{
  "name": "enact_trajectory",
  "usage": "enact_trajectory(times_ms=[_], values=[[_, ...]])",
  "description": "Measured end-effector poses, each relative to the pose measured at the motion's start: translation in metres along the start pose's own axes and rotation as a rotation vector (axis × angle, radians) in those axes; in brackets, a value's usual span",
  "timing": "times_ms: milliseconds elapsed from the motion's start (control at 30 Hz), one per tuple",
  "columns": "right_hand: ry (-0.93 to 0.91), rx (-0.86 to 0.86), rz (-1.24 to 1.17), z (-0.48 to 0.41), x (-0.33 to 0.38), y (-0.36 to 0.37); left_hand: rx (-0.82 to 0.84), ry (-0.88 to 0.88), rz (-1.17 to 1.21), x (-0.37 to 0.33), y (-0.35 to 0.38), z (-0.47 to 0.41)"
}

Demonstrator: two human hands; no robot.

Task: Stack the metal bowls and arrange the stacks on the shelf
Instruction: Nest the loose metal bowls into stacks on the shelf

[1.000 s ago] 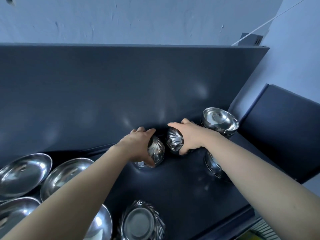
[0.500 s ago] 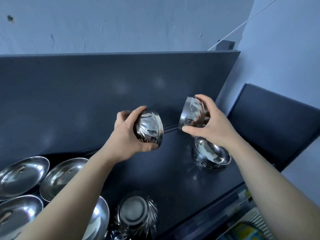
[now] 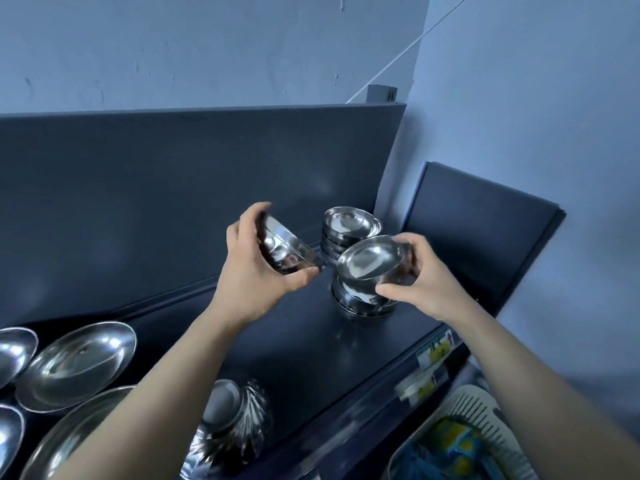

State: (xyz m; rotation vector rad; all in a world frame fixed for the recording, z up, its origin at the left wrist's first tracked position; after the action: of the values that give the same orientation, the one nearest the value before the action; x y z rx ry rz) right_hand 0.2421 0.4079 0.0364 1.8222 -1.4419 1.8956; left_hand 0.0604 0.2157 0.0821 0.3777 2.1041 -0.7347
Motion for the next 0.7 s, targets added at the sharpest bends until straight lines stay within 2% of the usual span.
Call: enact_trajectory(times_ms=[100, 267, 467, 700], values=[[0.067, 0.059, 0.048, 0.0, -0.024, 0.007, -0.039, -0.028, 0.037, -0.001, 0.002, -0.001], [0.105, 0.111, 0.083, -0.005, -0.036, 0.005, 0.013, -0.059, 0.028, -0.009, 0.025, -0.005], [0.073, 0.168, 0.107, -0.003, -0.028, 0.006, 0.203, -0.064, -0.047, -0.003, 0.082, -0.006], [0.054, 0.227, 0.236, 0.0, -0.025, -0.006, 0.392, -0.172, -0.173, 0.023, 0.121, 0.011]])
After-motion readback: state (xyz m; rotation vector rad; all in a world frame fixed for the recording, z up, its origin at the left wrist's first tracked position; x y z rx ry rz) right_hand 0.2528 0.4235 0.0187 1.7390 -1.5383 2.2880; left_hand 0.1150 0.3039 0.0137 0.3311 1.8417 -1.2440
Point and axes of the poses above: each hand's wrist, its own z-axis away from the middle knuckle, its own y-axis out of the palm, x = y × z, the point moved 10 cm from there along -z, towards the middle knuckle, and after that the axes turned 2 degrees about -x, right-handed, at the moved point
